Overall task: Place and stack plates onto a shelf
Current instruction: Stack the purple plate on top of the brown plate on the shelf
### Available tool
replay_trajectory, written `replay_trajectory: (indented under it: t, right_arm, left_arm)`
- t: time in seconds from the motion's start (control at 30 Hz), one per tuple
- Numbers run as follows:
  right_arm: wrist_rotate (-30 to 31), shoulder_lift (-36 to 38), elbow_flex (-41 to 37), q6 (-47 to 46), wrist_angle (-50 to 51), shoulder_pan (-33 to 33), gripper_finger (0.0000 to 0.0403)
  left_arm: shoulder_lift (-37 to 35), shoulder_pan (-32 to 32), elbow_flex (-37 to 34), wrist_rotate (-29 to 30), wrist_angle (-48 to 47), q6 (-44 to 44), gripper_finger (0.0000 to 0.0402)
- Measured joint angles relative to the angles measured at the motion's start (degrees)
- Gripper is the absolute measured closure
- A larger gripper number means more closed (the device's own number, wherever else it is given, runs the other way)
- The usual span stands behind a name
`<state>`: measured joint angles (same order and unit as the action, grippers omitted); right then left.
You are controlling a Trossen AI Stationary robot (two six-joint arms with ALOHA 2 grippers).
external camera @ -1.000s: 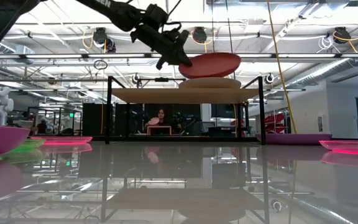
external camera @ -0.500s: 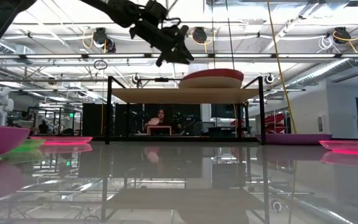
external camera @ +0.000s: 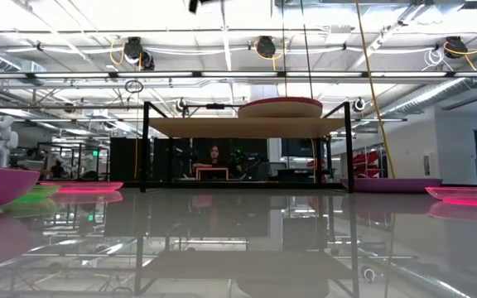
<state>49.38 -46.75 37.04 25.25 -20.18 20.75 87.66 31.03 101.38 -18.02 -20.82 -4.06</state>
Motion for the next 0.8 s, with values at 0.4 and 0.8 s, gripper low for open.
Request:
replay_trajectory:
  t: [0.4,0.8]
  right_arm:
    - [-1.5,-0.5,0.0,-0.5,-0.8,0.3,0.0259]
    - [-1.6,-0.5,0.0,-0.4,-0.4,0.8,0.0259]
  left_arm:
    - [-10.9,-5.8,-2.8,1.7,-11.9,-4.7,0.0279]
    - [-28.7,-6.5,-35.1,3.2,7.6,-1.6,0.0279]
